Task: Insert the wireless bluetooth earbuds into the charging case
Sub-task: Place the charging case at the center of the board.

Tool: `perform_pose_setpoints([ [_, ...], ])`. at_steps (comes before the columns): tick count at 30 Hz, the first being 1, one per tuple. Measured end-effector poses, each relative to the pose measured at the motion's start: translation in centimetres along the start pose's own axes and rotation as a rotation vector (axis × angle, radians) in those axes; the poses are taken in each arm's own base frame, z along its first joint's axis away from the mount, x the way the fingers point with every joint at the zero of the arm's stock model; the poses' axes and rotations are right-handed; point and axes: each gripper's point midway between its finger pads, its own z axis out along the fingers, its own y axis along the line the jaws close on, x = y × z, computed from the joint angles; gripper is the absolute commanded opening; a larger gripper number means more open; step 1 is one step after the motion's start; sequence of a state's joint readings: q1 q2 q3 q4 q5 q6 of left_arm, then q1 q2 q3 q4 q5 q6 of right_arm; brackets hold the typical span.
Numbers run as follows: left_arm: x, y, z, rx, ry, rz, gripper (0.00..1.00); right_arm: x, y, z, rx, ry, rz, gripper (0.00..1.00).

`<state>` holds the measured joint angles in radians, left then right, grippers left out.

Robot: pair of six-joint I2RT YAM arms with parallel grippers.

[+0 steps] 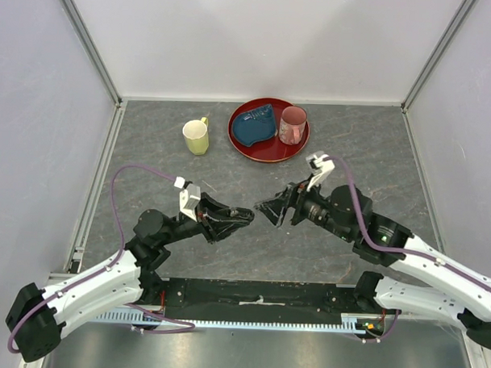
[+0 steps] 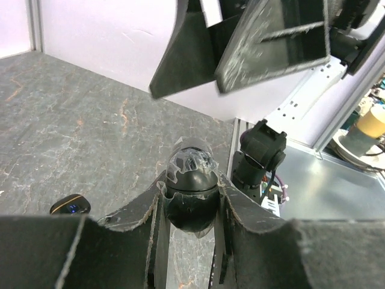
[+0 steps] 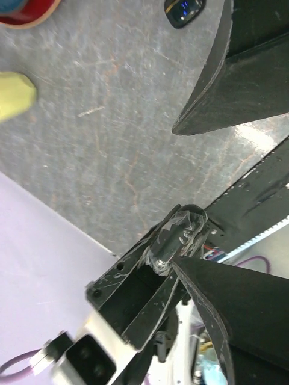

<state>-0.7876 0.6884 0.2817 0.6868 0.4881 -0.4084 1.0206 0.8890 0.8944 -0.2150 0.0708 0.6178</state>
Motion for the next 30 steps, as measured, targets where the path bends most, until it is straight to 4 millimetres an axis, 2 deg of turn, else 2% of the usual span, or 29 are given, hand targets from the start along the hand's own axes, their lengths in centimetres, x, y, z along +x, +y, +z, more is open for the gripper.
perform_pose_setpoints([
  [4,0.0,0.8,0.0,-0.045,-0.006,-0.024,0.02,-2.5,-0.5,-1.5,0.045,-0.113,0.018,0.89],
  [6,0.7,1.7,0.3,-0.096,0.024,-0.077,0.02,-3.2,-1.2,-1.9,0.087,-0.149,0.037,0.90],
  [11,2.7,4.8,1.8,-0.264,0.134,-0.255,0.02,-2.7,-3.6,-2.0,0.201,-0.159,0.074,0.91],
  [14,5.3,6.8,2.2,-0.369,0.205,-0.376,0.02,-1.7,-4.6,-1.9,0.244,-0.135,0.089,0.91],
  [18,10.1,9.0,1.4,-0.510,0.306,-0.523,0.02,-0.7,-5.4,-1.9,0.273,-0.111,0.102,0.91],
  [23,14.5,10.6,0.6,-0.620,0.391,-0.637,0.03,-0.4,-5.7,-2.3,0.283,-0.111,0.108,0.91],
  [27,17.2,11.4,0.3,-0.678,0.449,-0.702,0.09,-0.4,-5.8,-2.7,0.282,-0.115,0.114,0.91],
  [30,18.2,12.1,0.8,-0.698,0.464,-0.731,0.13,-0.3,-5.9,-2.8,0.282,-0.118,0.119,0.91],
])
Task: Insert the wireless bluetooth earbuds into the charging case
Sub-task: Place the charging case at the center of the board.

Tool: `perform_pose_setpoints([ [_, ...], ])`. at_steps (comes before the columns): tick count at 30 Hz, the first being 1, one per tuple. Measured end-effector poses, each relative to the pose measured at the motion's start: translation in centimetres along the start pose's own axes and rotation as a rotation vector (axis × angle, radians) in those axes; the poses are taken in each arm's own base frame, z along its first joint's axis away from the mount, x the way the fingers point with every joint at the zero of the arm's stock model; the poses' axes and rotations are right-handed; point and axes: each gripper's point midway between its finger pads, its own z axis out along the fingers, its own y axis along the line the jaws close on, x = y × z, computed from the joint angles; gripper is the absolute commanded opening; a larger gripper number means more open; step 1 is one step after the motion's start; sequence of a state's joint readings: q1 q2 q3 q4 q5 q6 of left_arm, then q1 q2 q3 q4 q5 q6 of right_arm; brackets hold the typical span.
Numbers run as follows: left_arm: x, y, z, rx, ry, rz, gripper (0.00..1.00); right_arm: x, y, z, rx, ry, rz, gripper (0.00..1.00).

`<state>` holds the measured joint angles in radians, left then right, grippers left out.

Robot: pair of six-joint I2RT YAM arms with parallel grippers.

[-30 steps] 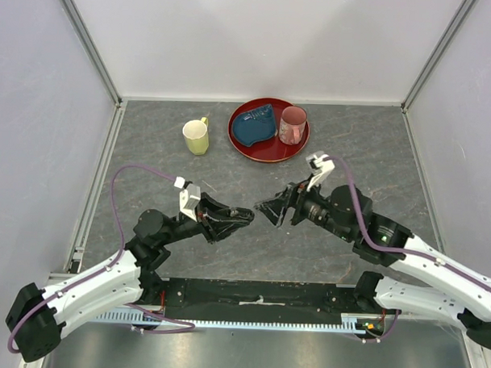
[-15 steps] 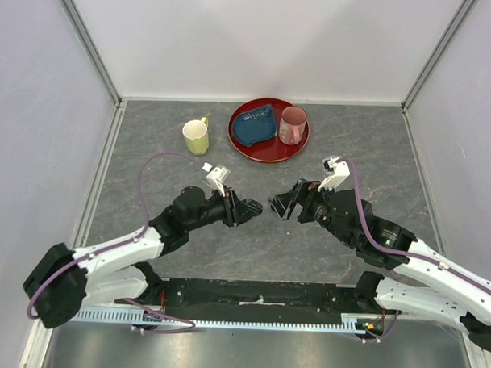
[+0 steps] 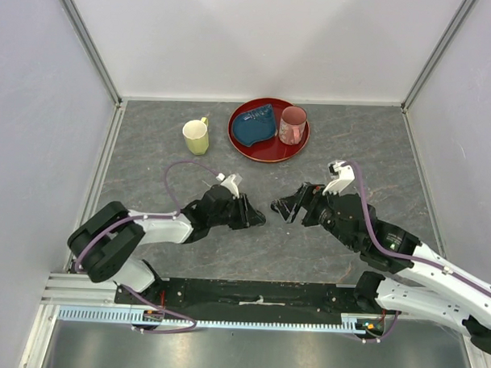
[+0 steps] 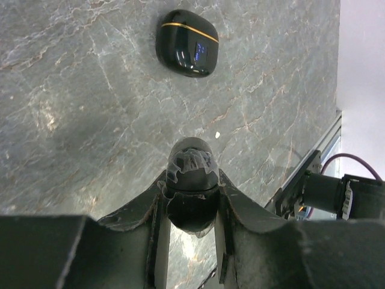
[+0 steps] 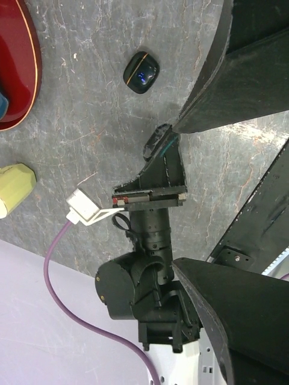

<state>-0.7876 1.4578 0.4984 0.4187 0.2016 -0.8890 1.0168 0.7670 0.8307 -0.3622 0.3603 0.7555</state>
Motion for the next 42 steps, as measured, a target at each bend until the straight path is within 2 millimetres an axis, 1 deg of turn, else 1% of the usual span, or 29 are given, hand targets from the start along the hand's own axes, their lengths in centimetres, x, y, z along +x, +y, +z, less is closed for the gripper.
perform_pose_setpoints([
  [5,-0.3,0.1,1.8,-0.005,0.003,-0.024,0.17,0.2,-0.3,-0.2,0.004,0.004,-0.002,0.92],
  [10,-0.5,0.2,2.8,0.001,-0.004,-0.047,0.20,0.5,-0.6,-0.2,0.009,0.009,-0.005,0.92],
  [14,-0.4,0.7,3.7,-0.002,-0.014,-0.083,0.26,0.6,-0.7,-0.2,0.012,0.012,-0.006,0.92],
  [18,-0.1,1.3,4.2,-0.016,-0.012,-0.111,0.31,0.7,-0.7,-0.1,0.014,0.015,-0.008,0.93],
  [21,-0.1,1.4,4.3,-0.017,-0.013,-0.124,0.39,0.7,-0.7,-0.1,0.015,0.014,-0.008,0.93],
  [24,-0.1,1.6,4.3,-0.024,-0.016,-0.132,0.43,0.7,-0.7,-0.1,0.015,0.014,-0.008,0.93],
  [25,0.0,1.7,4.3,-0.028,-0.016,-0.134,0.45,0.7,-0.7,-0.1,0.015,0.015,-0.008,0.93],
  [26,0.1,1.9,4.2,-0.034,-0.018,-0.136,0.53,0.7,-0.7,-0.1,0.015,0.015,-0.008,0.93],
  [28,0.1,1.8,4.1,-0.033,-0.022,-0.142,0.59,0.7,-0.7,-0.1,0.016,0.015,-0.009,0.93],
  [30,-0.2,1.6,3.6,-0.030,-0.033,-0.144,0.60,0.8,-0.8,0.0,0.019,0.019,-0.010,0.93],
  [35,-0.2,2.0,2.6,-0.061,-0.046,-0.146,0.63,1.1,-1.0,0.3,0.029,0.028,-0.015,0.93],
  [37,-0.2,2.4,1.9,-0.087,-0.054,-0.147,0.64,1.1,-1.0,0.3,0.030,0.029,-0.016,0.93],
  [38,-0.2,2.5,1.5,-0.099,-0.058,-0.146,0.65,1.1,-1.0,0.3,0.031,0.029,-0.016,0.93],
  [39,-0.3,2.6,1.0,-0.109,-0.066,-0.142,0.73,1.1,-1.0,0.4,0.031,0.029,-0.016,0.94],
  [42,-0.6,2.7,-0.5,-0.119,-0.099,-0.124,0.74,0.9,-1.2,0.4,0.041,0.020,-0.014,0.95],
])
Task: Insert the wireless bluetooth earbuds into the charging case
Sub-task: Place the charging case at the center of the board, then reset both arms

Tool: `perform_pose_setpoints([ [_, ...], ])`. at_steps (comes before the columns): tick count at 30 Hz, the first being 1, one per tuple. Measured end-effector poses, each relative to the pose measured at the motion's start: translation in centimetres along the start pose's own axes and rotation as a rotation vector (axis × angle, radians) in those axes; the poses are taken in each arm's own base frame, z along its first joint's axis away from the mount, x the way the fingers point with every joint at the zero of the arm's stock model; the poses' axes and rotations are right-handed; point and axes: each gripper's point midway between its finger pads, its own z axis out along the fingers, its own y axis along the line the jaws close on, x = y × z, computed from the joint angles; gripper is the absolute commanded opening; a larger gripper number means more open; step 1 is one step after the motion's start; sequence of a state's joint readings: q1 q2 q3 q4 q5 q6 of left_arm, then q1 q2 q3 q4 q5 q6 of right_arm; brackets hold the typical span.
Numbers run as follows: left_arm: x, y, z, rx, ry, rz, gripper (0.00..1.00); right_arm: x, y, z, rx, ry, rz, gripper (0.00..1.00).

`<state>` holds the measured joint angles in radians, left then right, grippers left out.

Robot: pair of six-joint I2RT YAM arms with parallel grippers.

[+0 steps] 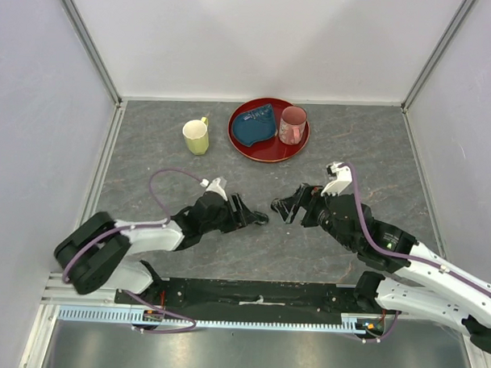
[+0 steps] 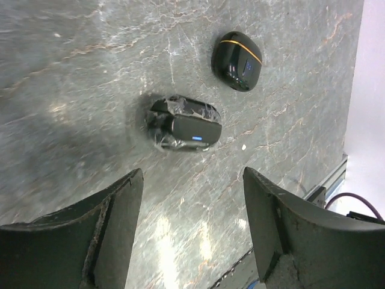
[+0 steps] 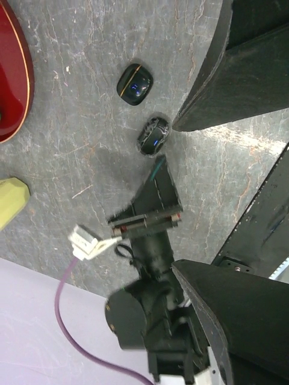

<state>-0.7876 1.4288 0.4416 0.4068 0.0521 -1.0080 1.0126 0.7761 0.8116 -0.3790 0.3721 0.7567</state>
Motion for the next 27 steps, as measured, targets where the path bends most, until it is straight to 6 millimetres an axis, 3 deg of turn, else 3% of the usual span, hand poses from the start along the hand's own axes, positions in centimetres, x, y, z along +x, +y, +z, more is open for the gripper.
perform_pose_setpoints([
  [3,-0.9,0.2,-2.1,-0.013,-0.057,0.030,0.75,-0.3,-0.5,0.0,0.021,-0.022,0.013,0.96],
  [4,-1.4,0.2,-3.0,-0.014,-0.084,0.045,0.82,-0.4,-0.8,-0.1,0.031,-0.032,0.020,0.98],
  [10,-6.2,-1.9,-8.7,0.018,-0.313,0.166,0.87,-1.1,-2.8,0.1,0.104,-0.080,0.033,0.98],
  [14,-8.8,-1.8,-11.7,-0.048,-0.431,0.262,0.88,-2.0,-6.5,1.7,0.228,-0.082,0.050,0.98],
  [18,-9.7,-0.3,-12.8,-0.160,-0.450,0.335,0.88,-2.6,-12.2,3.6,0.375,-0.035,0.097,0.98],
  [21,-9.4,1.3,-12.7,-0.242,-0.417,0.365,0.89,-1.8,-15.9,4.1,0.447,0.026,0.126,0.98],
  [27,-8.3,3.5,-11.3,-0.381,-0.293,0.405,0.89,0.2,-19.4,4.1,0.416,0.155,0.181,0.98],
])
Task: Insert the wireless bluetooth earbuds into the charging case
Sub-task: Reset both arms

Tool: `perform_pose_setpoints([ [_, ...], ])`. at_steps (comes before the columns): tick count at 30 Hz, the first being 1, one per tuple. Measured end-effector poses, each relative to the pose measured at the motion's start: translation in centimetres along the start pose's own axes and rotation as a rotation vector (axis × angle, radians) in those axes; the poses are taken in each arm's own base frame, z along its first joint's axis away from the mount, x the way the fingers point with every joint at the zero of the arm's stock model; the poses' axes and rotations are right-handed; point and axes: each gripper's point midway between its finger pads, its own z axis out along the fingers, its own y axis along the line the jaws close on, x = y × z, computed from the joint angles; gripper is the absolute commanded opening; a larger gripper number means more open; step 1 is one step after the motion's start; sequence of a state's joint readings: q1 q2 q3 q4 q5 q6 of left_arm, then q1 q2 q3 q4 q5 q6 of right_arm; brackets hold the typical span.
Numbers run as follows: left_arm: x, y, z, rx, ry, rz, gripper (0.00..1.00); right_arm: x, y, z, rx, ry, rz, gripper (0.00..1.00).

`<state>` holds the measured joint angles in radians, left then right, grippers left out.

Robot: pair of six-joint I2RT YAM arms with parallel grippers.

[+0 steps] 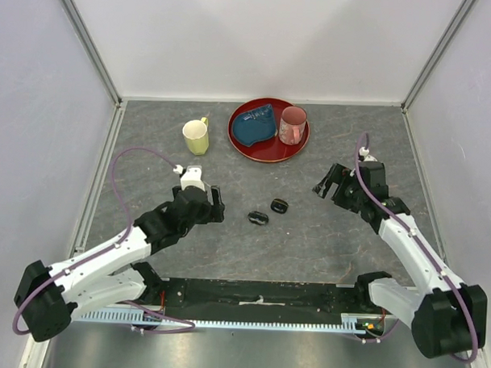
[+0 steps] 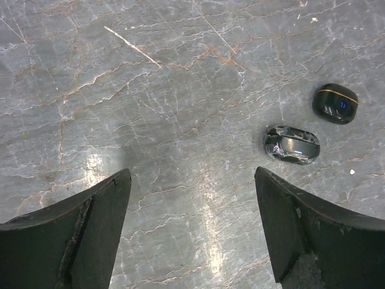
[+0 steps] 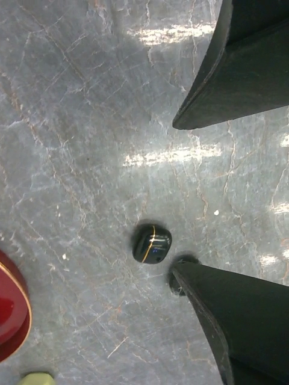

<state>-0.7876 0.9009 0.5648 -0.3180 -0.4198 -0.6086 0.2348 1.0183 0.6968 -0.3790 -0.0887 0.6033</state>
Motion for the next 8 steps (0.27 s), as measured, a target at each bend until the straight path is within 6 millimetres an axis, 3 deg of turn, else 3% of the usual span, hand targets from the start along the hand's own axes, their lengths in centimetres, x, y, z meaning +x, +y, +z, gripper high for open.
perform_pose_setpoints([
  [8,-0.8,-0.6,0.2,-0.017,0.022,0.016,0.90,0.0,-1.7,1.0,0.018,0.033,0.012,0.98],
])
